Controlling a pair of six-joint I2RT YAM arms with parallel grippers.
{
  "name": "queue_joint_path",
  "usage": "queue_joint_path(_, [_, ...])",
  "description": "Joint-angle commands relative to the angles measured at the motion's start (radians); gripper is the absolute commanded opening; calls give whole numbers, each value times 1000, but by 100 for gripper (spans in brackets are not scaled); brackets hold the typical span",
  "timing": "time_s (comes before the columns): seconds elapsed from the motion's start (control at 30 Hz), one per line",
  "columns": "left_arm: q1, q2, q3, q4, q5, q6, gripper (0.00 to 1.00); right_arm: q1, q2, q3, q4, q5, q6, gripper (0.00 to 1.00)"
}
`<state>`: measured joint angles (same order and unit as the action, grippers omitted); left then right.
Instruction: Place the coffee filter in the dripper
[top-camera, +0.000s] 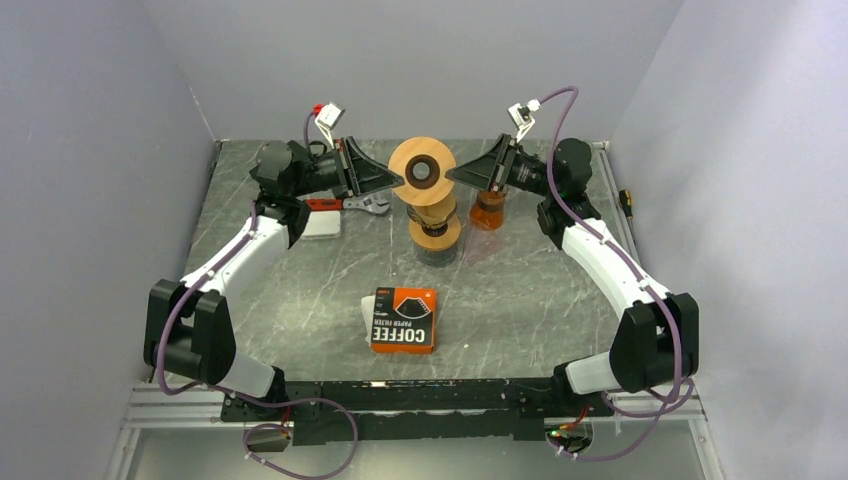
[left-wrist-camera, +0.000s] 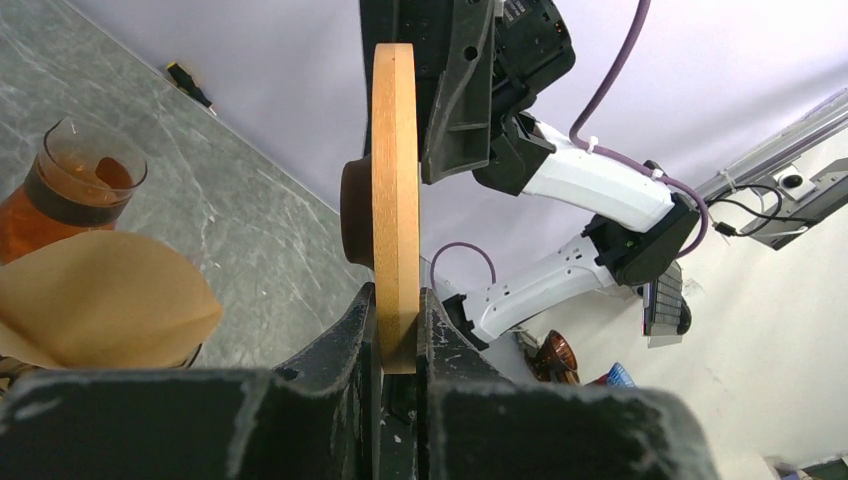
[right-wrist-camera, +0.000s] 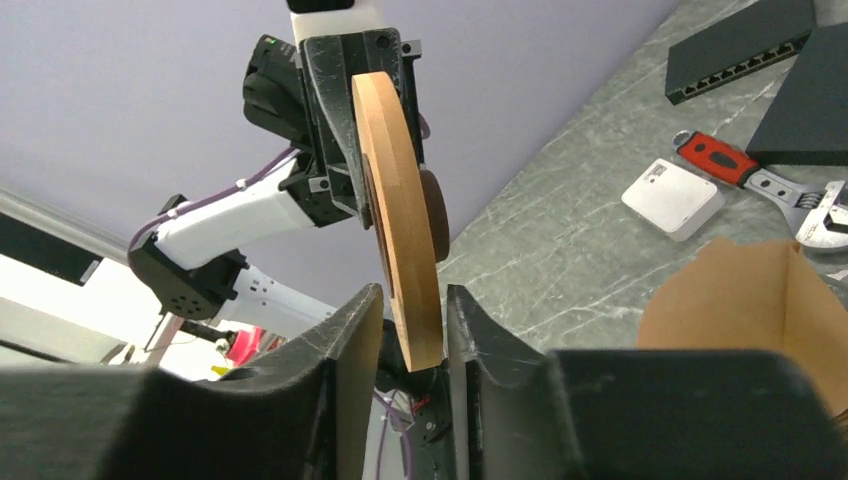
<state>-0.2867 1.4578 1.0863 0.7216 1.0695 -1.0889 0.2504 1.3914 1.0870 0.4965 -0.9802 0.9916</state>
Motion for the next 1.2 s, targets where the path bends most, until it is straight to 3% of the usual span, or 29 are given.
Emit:
queue_joint_path(0.0, [0,4,8,66,20,-16,0,5,-6,12,115,-31,27,26])
queue_joint_path(0.13, [0,3,11,37,11,3,0,7,-13,16,74,-23,-5,0])
queue_joint_path(0.23, [0,3,11,18,5,19,2,7,-15,15,57,-19,-21,0])
queue_joint_path(0.33, [0,-5,7,-6,-9,43,25,7,-22,14,36,-10,-36,0])
queue_joint_path(0.4, [0,-13,7,-45,-26,77,47,7,-26,18,15,-5,-52,0])
queue_joint_path(0.43, [0,-22,8,-80,-41,115,64,7,-28,22,0,-1,-61,0])
queue_joint_path(0.57, [0,-69,11,-253,-128,266,87,5,-36,37,-81,20,-119,0])
queue_joint_path(0.77, [0,-167,30,-576,-354,543,96,-21,-45,45,-164,57,-164,0])
queue_joint_path(0.9, [0,-238,13,-699,-528,695,99,-58,-46,33,-186,71,-171,0])
queue_joint_path(1.17, [0,-334,-17,-865,-812,822,100,-150,-23,5,-200,108,-152,0])
